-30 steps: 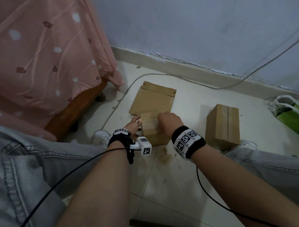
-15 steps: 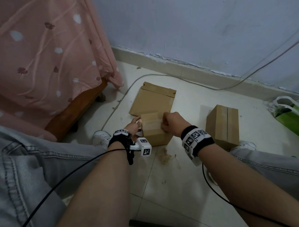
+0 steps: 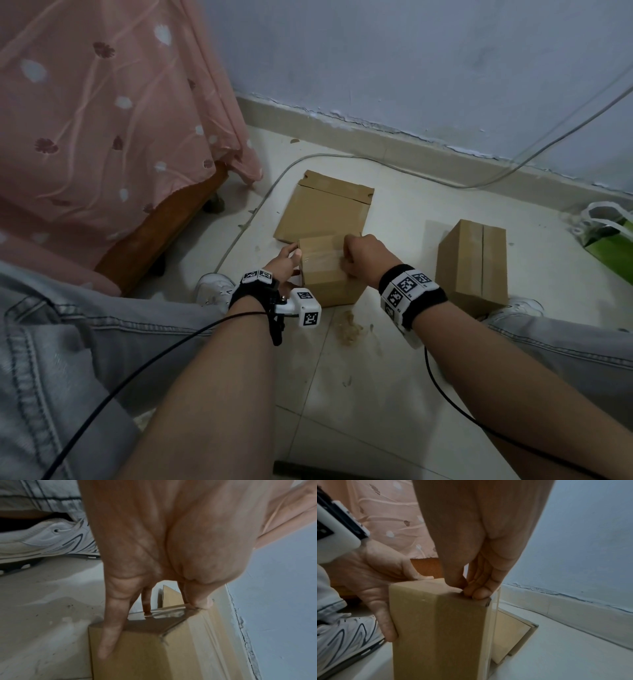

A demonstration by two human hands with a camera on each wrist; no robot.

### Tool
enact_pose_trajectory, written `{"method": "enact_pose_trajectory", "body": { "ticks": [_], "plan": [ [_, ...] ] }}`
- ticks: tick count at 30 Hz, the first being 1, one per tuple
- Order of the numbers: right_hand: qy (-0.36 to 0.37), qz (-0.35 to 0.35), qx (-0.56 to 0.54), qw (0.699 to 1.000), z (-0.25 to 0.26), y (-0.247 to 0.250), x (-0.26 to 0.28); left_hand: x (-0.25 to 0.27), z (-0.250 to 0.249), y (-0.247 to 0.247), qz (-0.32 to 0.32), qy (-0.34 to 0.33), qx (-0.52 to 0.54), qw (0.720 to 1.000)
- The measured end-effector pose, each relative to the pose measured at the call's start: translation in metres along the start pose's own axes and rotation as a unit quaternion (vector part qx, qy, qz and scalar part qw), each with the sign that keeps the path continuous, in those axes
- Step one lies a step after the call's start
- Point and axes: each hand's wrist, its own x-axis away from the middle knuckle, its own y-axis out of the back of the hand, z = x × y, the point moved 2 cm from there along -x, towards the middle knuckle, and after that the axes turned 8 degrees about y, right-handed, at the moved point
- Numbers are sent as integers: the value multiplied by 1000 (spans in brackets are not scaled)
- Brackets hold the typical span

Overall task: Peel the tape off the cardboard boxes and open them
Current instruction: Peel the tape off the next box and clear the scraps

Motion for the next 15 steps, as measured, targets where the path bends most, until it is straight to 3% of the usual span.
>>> {"method": "enact_pose_trajectory", "body": {
  "ticks": [6, 15],
  "plan": [
    [-1, -8, -70, 998, -7, 0, 5, -8, 6, 2, 7, -10, -16, 1000],
    [-2, -8, -38, 999, -1, 1, 6, -11, 7, 1, 8, -7, -18, 1000]
  ]
}}
